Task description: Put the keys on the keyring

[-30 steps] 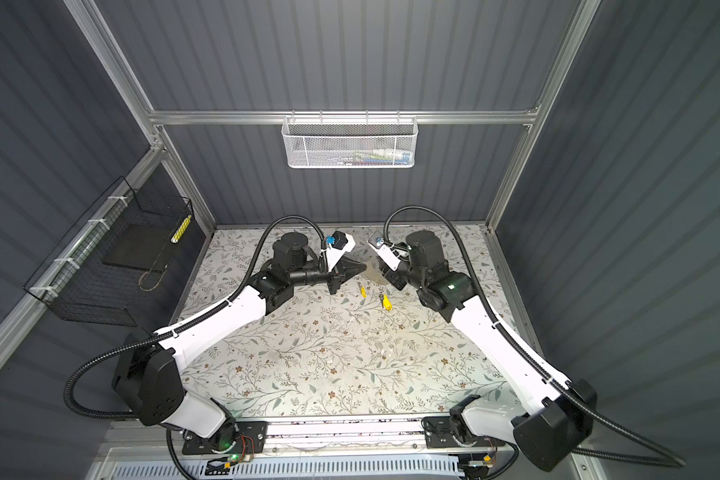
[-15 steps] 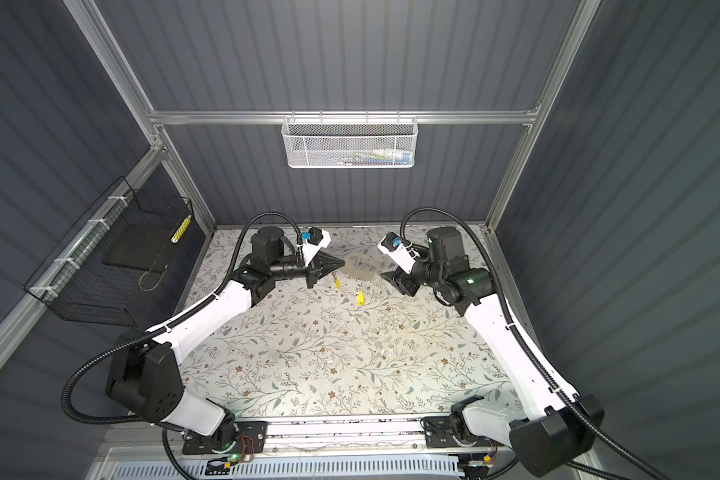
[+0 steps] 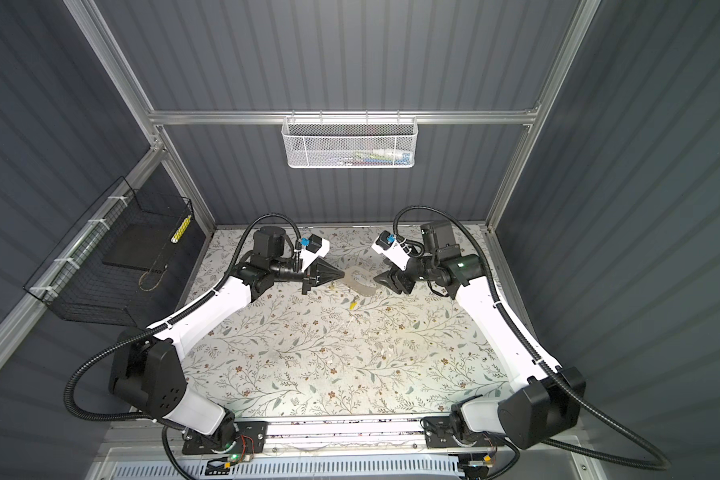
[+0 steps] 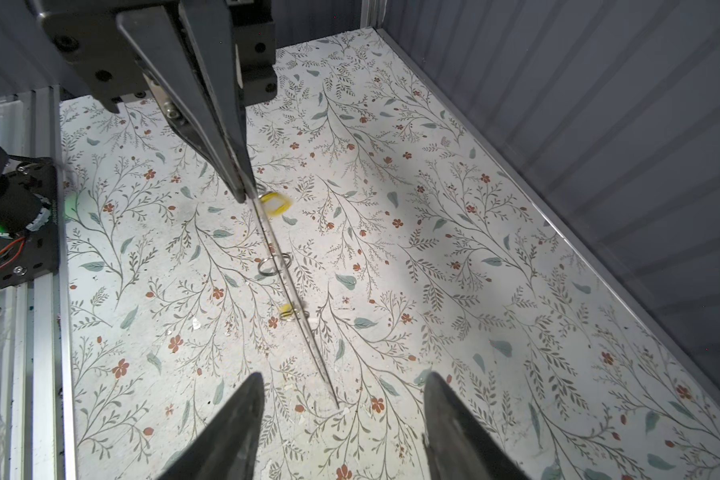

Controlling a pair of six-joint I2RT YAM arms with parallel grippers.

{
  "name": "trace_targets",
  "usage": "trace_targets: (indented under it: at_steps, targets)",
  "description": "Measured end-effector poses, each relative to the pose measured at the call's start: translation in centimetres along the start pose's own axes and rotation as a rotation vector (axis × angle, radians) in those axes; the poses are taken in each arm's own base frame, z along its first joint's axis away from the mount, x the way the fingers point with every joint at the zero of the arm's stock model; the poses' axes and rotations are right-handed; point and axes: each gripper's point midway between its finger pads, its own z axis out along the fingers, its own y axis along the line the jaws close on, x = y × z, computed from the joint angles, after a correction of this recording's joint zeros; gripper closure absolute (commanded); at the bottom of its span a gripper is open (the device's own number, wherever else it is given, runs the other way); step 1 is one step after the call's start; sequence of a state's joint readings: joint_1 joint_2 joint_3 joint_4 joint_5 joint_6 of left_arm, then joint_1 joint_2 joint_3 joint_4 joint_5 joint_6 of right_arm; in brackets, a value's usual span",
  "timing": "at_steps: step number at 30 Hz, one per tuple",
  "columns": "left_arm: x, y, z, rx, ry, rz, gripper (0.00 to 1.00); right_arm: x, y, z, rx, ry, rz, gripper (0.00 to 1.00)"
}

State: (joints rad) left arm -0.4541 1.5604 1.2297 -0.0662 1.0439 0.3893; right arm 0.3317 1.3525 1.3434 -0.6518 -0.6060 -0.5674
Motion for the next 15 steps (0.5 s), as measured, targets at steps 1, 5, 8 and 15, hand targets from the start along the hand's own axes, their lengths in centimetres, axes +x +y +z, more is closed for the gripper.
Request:
trace_targets:
  at_steps: [1, 5, 8, 15]
  targets:
    - [-0.1, -0.1, 0.0, 0.008, -0.004, 0.001, 1.0, 0.0, 0.1, 0.1, -0.013, -0.001, 0.004, 0.42]
    - [-0.4, -0.5, 0.0, 0.033, -0.02, 0.012, 1.0, 0.1, 0.6, 0.7, -0.061, -0.01, 0.016, 0.46]
    - [-0.8, -0.8, 0.0, 0.049, -0.033, 0.018, 1.0, 0.1, 1.0, 1.0, -0.094, -0.018, 0.024, 0.5]
    - [-1.4, -0.9, -0.2, 0.065, -0.057, 0.031, 1.0, -0.4, 1.8, 1.1, -0.152, -0.043, 0.031, 0.61]
